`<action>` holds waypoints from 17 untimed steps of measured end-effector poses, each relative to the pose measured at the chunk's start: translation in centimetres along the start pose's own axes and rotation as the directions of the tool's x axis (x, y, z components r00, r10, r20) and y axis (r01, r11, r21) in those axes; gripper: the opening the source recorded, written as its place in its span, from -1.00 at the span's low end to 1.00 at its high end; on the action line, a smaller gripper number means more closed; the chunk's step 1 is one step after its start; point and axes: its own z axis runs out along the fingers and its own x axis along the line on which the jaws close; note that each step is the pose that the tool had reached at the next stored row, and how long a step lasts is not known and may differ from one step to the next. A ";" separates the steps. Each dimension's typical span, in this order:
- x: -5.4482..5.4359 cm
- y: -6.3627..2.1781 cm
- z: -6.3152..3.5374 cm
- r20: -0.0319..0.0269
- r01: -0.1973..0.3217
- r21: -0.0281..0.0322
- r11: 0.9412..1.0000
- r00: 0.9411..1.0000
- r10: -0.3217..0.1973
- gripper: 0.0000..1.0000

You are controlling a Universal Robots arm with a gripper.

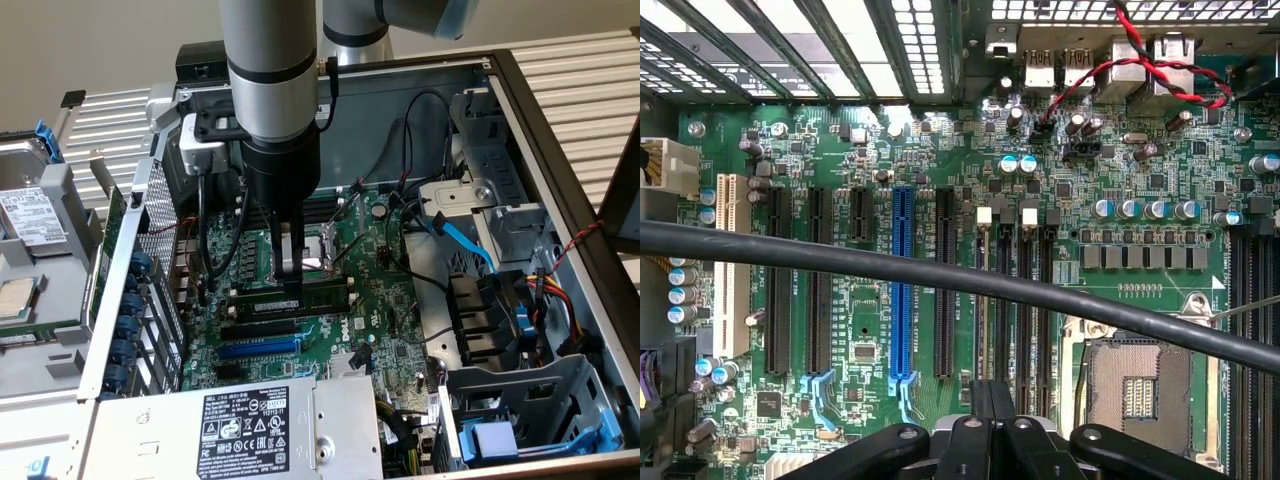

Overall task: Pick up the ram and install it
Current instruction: 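Press down the ram until it locks into place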

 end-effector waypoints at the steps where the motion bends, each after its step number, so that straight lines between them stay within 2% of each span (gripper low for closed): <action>1: 0.0 0.00 0.01 0.000 0.000 0.000 1.000 1.000 0.000 -0.79; 9: 0.1 0.01 0.01 0.000 0.000 0.000 1.000 1.000 0.000 -0.79; 17: 0.1 0.03 0.03 0.000 0.000 0.003 1.000 1.000 0.000 -0.79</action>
